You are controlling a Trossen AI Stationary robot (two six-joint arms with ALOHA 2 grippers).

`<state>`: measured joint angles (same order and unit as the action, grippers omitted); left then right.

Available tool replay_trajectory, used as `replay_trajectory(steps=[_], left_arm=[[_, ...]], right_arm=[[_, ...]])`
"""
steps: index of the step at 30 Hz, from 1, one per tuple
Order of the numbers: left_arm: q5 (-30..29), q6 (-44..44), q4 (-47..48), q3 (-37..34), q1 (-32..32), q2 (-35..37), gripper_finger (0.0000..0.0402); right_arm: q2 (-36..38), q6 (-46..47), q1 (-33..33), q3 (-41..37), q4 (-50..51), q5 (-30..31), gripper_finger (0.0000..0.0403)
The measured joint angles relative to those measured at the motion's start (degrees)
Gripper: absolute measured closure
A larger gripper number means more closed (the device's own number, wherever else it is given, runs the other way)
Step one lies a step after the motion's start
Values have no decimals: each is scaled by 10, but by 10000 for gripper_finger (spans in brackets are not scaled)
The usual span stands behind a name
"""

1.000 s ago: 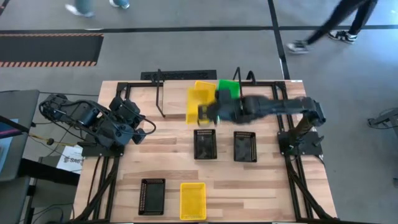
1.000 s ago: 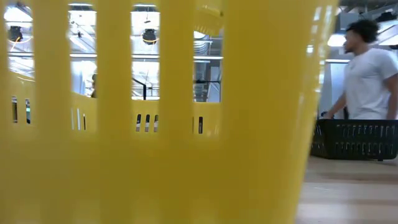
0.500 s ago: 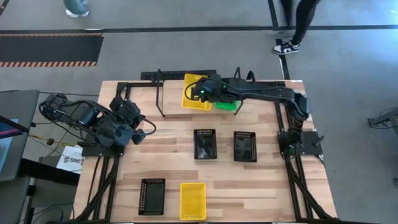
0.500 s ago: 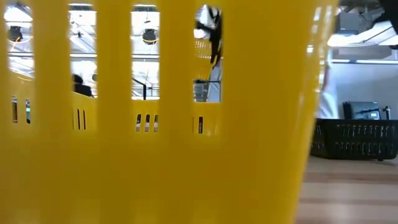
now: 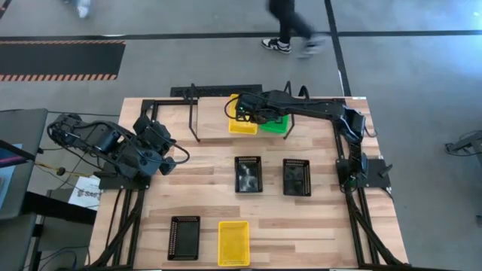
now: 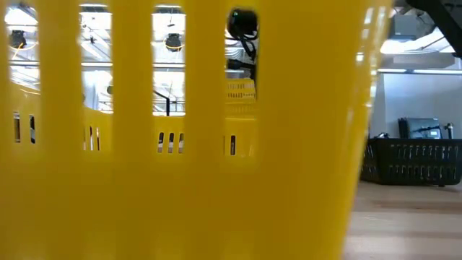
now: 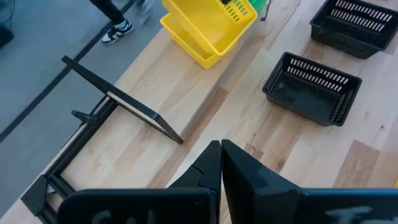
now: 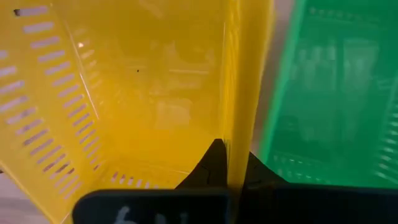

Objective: Stack baskets on shelf by color
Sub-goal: Stack the right yellow bin on the yellow bin on the shelf

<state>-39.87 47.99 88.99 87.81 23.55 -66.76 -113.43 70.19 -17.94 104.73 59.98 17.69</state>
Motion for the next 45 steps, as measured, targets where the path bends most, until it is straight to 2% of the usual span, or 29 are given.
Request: replay_trajectory(steps=[5, 18, 23, 38, 45], left_arm=[[-2, 0, 0, 0, 0, 0, 401], [-6, 0, 0, 0, 0, 0, 401], [-6, -3, 0, 0, 0, 0, 401], [-5, -15, 0, 0, 0, 0, 401], [-5, -18, 0, 0, 0, 0, 401]], right_arm=[[0, 3, -2, 0, 17, -15, 401], [-10, 8, -23, 0, -5, -1, 401], [-19, 10, -20, 1, -30, -8, 401], [-21, 18, -15, 0, -17, -13, 400], [-21, 5, -16, 0, -17, -13, 362]])
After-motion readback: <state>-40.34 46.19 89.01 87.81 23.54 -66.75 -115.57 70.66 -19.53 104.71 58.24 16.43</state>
